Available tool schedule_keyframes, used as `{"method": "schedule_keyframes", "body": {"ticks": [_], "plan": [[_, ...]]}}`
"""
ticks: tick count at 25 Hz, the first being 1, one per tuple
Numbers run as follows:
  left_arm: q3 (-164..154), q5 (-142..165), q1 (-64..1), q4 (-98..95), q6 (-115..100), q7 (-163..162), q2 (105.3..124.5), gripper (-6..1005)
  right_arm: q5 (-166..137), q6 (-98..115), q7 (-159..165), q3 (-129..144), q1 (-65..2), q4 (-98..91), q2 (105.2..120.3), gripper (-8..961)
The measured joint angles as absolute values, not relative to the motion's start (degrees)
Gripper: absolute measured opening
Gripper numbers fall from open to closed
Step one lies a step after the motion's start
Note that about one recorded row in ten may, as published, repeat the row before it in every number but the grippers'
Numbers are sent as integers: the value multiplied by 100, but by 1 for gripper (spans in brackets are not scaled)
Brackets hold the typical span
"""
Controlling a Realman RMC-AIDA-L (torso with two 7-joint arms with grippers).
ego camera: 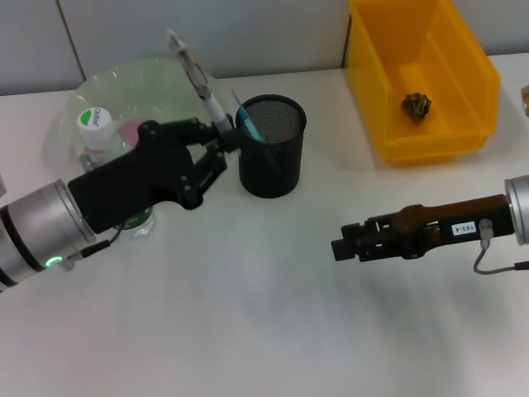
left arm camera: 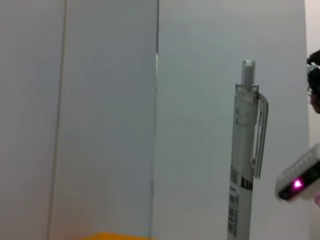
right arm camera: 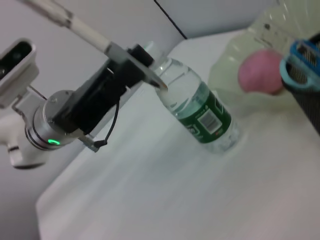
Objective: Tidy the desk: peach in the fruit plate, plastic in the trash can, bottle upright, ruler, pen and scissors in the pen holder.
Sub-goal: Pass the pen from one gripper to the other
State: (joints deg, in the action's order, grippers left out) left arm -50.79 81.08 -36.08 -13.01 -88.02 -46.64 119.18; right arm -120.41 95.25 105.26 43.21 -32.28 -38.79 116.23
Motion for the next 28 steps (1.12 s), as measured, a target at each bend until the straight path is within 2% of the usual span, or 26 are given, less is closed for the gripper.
{"method": "schedule_keyframes", "body": {"ticks": [2, 7, 14, 28], "plan": [[-5219, 8106, -3580, -1407, -8778, -4813, 11918, 168, -11967, 9518, 10125, 4319, -3104, -4241, 11779, 584], [-5678, 8076, -3337, -1964, -8708, -5410, 11918, 170, -11275, 9542, 9280, 4311, -2823, -4606, 11889, 584], [-5755, 8058, -2985, -2444, -8691, -5748, 11903, 172, -10217, 9574, 8087, 4353, -2592, -4589, 11894, 583], [-6798, 8061, -2764, -3269, -8549, -6624, 11892, 176, -9436, 9678, 6971, 5004, -2947, -4400, 11917, 582]]}}
